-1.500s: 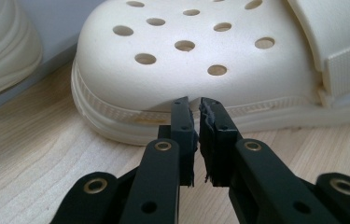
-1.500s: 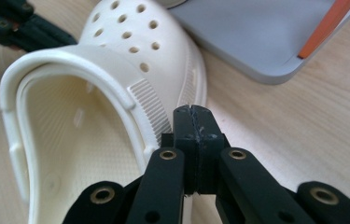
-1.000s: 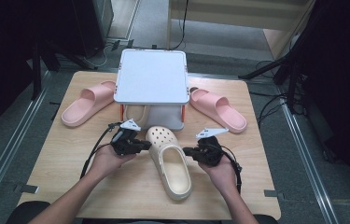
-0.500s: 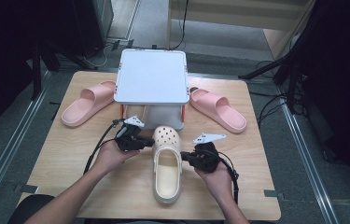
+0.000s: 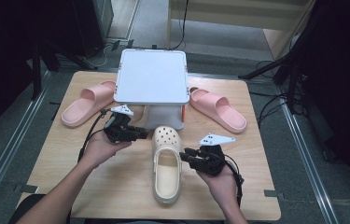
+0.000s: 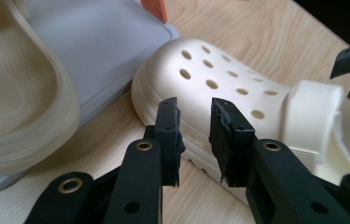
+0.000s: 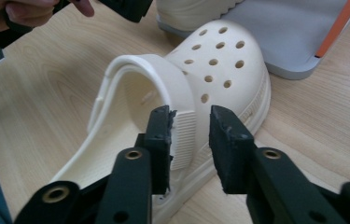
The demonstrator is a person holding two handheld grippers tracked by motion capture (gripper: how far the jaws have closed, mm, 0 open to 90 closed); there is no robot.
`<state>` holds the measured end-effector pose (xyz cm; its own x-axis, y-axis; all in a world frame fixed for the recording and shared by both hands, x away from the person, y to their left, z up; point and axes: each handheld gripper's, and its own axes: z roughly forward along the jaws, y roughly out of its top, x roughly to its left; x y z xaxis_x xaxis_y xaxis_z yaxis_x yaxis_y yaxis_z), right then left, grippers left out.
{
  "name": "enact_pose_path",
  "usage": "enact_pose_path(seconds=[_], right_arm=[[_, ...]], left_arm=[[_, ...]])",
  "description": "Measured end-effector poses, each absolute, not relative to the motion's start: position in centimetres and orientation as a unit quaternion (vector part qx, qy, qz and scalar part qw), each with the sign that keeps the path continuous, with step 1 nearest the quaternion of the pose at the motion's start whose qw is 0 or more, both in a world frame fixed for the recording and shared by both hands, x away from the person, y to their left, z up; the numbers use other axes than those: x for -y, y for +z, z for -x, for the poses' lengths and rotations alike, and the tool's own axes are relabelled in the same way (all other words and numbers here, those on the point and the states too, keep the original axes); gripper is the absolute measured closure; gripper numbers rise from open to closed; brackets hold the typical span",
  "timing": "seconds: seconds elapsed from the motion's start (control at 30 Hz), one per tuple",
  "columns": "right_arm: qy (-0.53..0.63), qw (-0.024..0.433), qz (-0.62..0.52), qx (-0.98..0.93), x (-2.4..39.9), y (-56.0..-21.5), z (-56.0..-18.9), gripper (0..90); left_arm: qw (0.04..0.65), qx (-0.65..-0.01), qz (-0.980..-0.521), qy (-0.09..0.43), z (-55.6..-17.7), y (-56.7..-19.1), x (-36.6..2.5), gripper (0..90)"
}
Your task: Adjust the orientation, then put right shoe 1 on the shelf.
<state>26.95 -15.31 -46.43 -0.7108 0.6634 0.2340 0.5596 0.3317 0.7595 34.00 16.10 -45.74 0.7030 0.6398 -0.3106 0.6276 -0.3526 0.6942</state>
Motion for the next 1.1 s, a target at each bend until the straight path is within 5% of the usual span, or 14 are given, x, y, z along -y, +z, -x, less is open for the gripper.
enact_pose_path(seconds=[0.47,1.1], right_arm=[[0.407,0.034,-0.384,-0.828,13.8,-48.3,-25.3,46.0],[0.384,0.053,-0.406,-0.828,13.0,-50.1,-26.0,47.5]], left_arm=[[0.435,-0.381,-0.815,0.030,-35.1,-41.0,-18.5,77.2],[0.431,-0.399,-0.807,0.066,-39.2,-37.1,-20.4,82.3]])
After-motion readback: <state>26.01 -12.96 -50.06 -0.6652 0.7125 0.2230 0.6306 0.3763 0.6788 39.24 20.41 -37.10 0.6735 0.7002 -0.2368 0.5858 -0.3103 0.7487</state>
